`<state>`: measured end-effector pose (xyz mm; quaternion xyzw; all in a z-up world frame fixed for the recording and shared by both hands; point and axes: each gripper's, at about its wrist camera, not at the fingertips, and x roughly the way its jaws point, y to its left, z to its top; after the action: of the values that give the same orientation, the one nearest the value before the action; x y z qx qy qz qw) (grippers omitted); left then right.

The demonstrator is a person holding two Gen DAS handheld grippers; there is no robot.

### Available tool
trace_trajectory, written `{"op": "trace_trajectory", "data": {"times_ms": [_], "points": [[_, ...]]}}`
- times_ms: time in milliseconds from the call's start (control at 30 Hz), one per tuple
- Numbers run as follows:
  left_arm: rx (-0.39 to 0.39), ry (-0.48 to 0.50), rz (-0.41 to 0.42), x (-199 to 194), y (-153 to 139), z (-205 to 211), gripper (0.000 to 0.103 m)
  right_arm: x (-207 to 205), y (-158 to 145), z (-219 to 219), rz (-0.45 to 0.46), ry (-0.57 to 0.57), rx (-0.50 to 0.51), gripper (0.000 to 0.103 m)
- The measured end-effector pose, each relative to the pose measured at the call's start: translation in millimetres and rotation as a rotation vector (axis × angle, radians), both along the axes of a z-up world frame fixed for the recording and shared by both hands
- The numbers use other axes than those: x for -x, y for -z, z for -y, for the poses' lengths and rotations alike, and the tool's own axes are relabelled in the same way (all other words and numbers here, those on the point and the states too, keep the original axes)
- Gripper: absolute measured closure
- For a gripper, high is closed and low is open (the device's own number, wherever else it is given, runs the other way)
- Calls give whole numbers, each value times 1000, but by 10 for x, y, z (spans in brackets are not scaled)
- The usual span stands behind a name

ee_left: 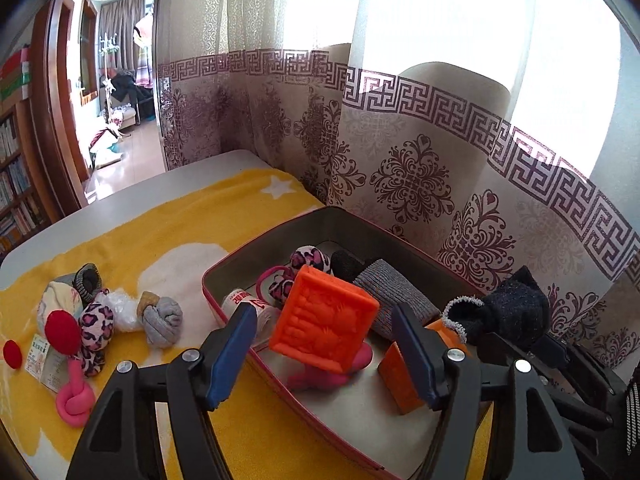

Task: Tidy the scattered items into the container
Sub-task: 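Carry the red-orange cube and black plush into the red tin and open both grippers, then withdraw both open grippers from the tin back over the toy pile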

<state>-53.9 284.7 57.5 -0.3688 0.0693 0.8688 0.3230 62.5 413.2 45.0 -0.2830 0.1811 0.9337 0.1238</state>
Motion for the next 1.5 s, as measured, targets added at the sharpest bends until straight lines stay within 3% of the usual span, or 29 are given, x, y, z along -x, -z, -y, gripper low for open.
{"op": "trace_trajectory", "data": {"times_ms": [700,1233,1500], "points": [[-66,-137,41,99,38,780,32,7,-27,287,-15,-30,-35,44],[-108,-391,75,416,178,2114,32,235,-49,836,8,-138,-60,44],[-39,-534,69,682,305,2930,32,398,31,1138,44,-196,-68,44]]}}
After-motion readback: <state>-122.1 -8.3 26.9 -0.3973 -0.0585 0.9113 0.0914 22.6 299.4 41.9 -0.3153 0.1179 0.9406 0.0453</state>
